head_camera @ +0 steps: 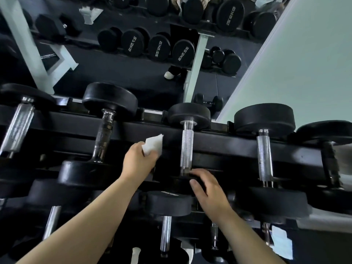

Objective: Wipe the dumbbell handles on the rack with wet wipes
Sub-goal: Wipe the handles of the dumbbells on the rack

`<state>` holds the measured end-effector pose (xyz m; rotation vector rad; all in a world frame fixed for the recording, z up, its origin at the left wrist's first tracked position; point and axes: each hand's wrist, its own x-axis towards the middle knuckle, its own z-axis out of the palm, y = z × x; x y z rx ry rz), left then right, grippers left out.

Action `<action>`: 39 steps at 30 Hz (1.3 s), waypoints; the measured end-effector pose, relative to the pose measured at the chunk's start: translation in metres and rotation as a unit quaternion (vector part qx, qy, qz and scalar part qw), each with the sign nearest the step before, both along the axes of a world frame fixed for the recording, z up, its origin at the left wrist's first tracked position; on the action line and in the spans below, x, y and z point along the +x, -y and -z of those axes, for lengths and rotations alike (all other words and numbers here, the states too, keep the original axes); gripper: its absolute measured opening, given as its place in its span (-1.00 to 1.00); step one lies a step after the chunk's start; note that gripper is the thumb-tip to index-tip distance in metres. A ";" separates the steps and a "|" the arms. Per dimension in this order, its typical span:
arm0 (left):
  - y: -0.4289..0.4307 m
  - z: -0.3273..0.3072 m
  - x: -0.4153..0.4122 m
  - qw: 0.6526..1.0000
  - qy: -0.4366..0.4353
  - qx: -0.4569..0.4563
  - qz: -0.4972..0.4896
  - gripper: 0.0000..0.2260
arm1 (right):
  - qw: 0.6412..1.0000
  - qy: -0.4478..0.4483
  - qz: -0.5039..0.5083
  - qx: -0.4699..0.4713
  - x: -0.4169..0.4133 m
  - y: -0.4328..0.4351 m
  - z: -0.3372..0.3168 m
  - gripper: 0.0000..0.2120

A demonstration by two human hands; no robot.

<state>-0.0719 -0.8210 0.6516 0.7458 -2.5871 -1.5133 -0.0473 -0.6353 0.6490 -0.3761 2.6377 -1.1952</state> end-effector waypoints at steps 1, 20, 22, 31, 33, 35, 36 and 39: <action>-0.005 0.001 -0.005 1.000 0.017 0.020 0.012 -0.83 | 1.000 -0.006 -0.001 0.013 0.003 0.003 0.003 -0.45; -0.033 0.002 -0.042 0.955 0.075 0.234 0.167 -0.96 | 0.999 -0.047 0.012 0.020 0.003 0.005 0.012 -0.35; -0.037 -0.003 -0.059 0.956 0.048 0.272 0.100 -0.97 | 0.999 -0.043 0.017 0.019 0.004 0.006 0.012 -0.35; -0.033 0.009 -0.028 0.934 0.067 0.317 0.152 -0.89 | 0.999 -0.035 0.007 0.020 0.005 0.004 0.013 -0.30; -0.034 0.006 -0.032 0.936 0.062 0.310 0.154 -0.82 | 0.999 -0.039 0.014 0.013 0.005 0.004 0.013 -0.31; -0.036 0.003 -0.045 0.940 0.046 0.316 0.118 -0.85 | 0.999 -0.039 0.016 0.011 0.005 0.004 0.013 -0.32; -0.038 0.001 -0.052 0.943 0.038 0.316 0.098 -0.91 | 0.999 -0.037 0.018 0.012 0.006 0.004 0.013 -0.32; -0.043 0.002 -0.057 0.954 0.034 0.288 0.076 -0.97 | 0.999 -0.038 0.023 0.007 0.006 0.004 0.014 -0.34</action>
